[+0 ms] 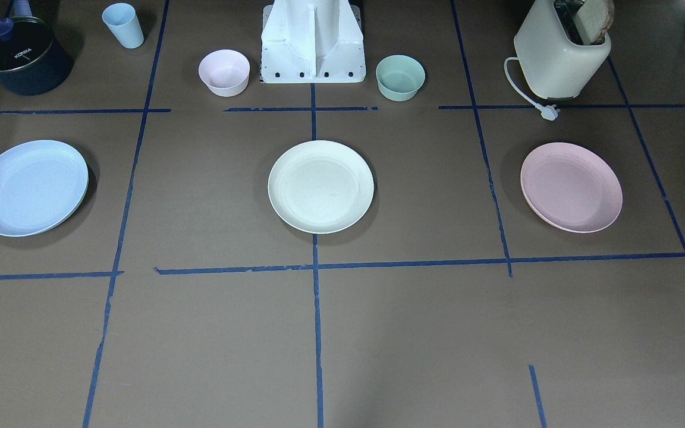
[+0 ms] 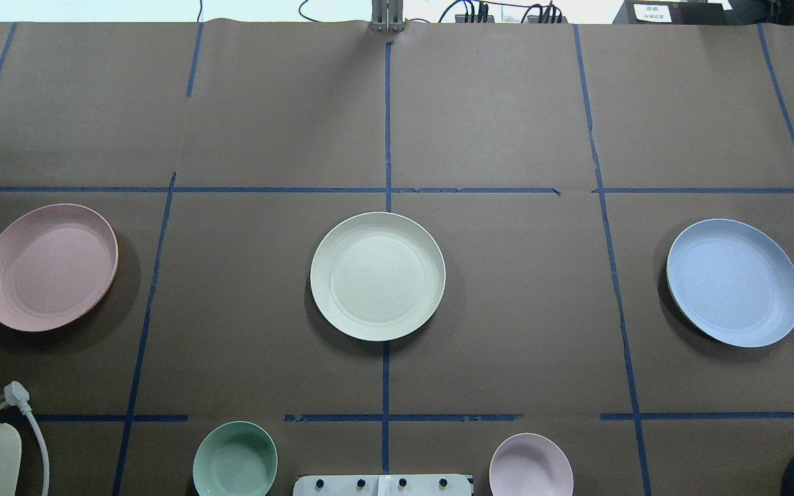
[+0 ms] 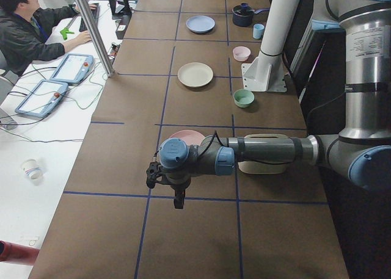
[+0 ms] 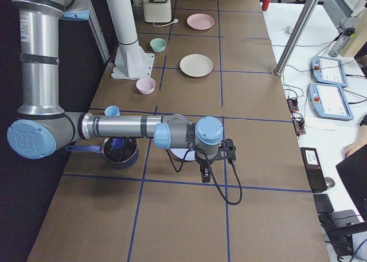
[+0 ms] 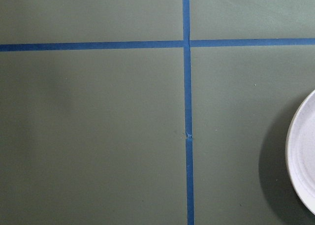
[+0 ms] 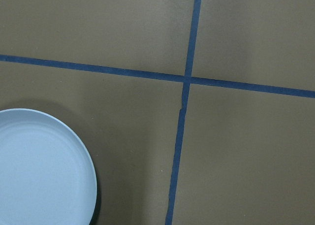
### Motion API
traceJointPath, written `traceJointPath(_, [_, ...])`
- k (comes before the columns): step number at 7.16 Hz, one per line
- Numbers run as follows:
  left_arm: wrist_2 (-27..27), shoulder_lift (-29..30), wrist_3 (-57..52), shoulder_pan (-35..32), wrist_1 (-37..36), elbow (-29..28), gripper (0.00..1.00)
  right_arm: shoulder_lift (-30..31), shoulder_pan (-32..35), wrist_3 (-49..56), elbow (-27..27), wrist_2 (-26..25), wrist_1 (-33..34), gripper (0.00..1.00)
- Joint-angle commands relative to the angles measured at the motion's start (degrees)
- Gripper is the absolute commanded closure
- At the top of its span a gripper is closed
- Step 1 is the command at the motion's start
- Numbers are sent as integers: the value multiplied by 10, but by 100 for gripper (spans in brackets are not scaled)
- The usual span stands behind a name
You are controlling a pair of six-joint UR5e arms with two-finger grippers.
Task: Stack three plates with pink and blue
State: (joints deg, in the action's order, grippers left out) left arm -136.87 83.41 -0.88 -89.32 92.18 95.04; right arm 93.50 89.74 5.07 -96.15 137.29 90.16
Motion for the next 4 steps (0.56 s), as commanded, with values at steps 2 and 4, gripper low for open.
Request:
traceJointPath(2, [-6,2,7,0,5,3,0,-1,0,-1,-5,-2,-1,0])
traceJointPath(4, [-9,2,53,19,40,11,0,-1,0,0,-4,0,-1,0])
